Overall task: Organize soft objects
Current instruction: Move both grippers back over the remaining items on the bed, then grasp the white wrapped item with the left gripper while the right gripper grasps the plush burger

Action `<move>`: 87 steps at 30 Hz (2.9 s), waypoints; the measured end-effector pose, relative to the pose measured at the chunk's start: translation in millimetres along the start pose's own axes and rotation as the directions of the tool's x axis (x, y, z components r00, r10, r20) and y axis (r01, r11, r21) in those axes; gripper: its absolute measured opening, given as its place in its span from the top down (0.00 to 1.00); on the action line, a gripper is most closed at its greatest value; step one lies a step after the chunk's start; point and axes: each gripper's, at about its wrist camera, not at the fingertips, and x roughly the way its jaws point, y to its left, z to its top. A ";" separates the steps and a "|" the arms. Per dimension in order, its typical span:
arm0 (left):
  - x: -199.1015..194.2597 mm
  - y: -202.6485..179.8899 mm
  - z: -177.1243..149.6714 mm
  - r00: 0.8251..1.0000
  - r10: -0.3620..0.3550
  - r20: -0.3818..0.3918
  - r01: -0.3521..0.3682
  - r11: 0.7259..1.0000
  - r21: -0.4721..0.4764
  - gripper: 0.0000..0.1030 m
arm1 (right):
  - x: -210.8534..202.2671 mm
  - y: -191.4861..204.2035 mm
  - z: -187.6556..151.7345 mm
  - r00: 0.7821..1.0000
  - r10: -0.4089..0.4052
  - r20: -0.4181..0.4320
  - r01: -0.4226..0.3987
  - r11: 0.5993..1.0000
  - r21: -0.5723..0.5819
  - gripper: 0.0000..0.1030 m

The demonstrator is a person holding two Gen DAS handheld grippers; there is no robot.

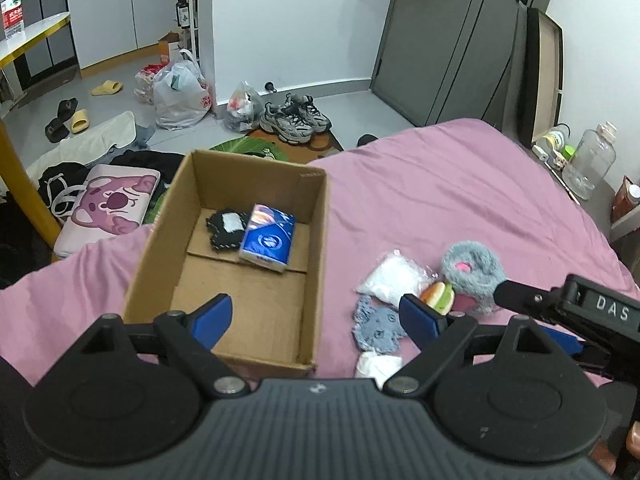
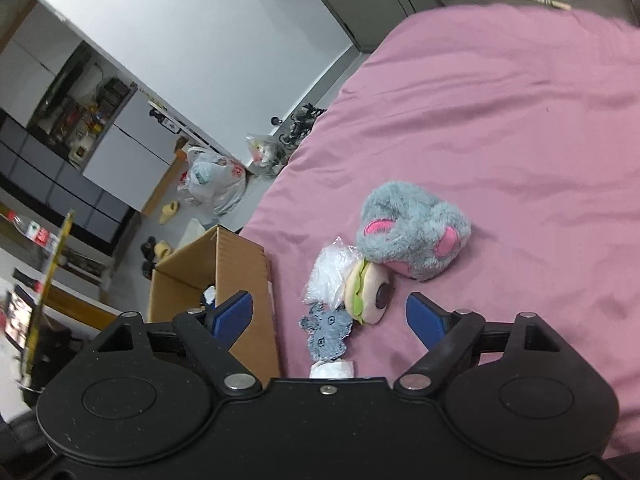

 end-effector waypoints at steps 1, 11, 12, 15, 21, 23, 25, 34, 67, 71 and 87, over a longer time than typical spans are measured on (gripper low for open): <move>0.4 -4.0 -1.9 1.000 0.001 -0.001 -0.001 1.000 0.002 0.14 | 0.5 -2.2 -0.2 1.000 0.003 -0.002 -0.003 1.000 0.006 0.19; 16.8 -38.1 -18.4 0.998 -0.035 -0.054 0.035 0.999 0.009 0.34 | 7.9 -23.1 1.2 0.997 0.071 -0.044 -0.068 0.995 0.074 0.19; 20.1 -40.0 -20.2 0.997 -0.037 -0.065 0.037 0.999 0.007 0.39 | 7.8 -24.4 1.8 0.996 0.078 -0.042 -0.075 0.994 0.076 0.19; 29.8 -44.9 -26.4 0.995 -0.032 -0.095 0.033 0.999 0.013 0.47 | 10.4 -31.0 3.0 0.995 0.086 -0.050 -0.080 0.992 0.101 0.19; 47.5 -52.8 -35.9 0.988 -0.026 -0.149 0.028 0.999 0.015 0.52 | 14.8 -35.9 4.3 0.992 0.101 -0.071 -0.092 0.989 0.118 0.19; 53.2 -56.3 -38.4 0.986 -0.021 -0.163 0.025 0.999 0.023 0.52 | 15.6 -36.3 4.9 0.992 0.103 -0.076 -0.094 0.989 0.117 0.19; 59.7 -59.1 -40.8 0.983 -0.019 -0.180 0.023 0.999 0.023 0.52 | 17.3 -37.7 5.9 0.991 0.103 -0.081 -0.093 0.988 0.121 0.19; 89.6 -65.7 -51.5 0.969 -0.006 -0.246 0.015 0.999 0.033 0.52 | 28.7 -46.4 9.7 0.989 0.092 -0.112 -0.075 0.986 0.148 0.19; 99.7 -51.2 -53.9 0.972 -0.016 -0.236 0.006 0.999 -0.045 0.56 | 86.3 -33.7 12.0 0.972 -0.046 -0.230 0.045 0.999 -0.011 0.46; 88.6 -48.3 -52.2 0.975 -0.025 -0.220 0.014 0.999 -0.051 0.56 | 87.3 -31.9 12.5 0.974 -0.065 -0.218 0.060 0.998 -0.031 0.46; 32.7 -28.8 -37.0 0.989 -0.085 -0.121 0.075 0.994 -0.083 0.56 | 32.3 -27.6 2.5 0.990 -0.076 -0.122 0.076 0.997 -0.003 0.78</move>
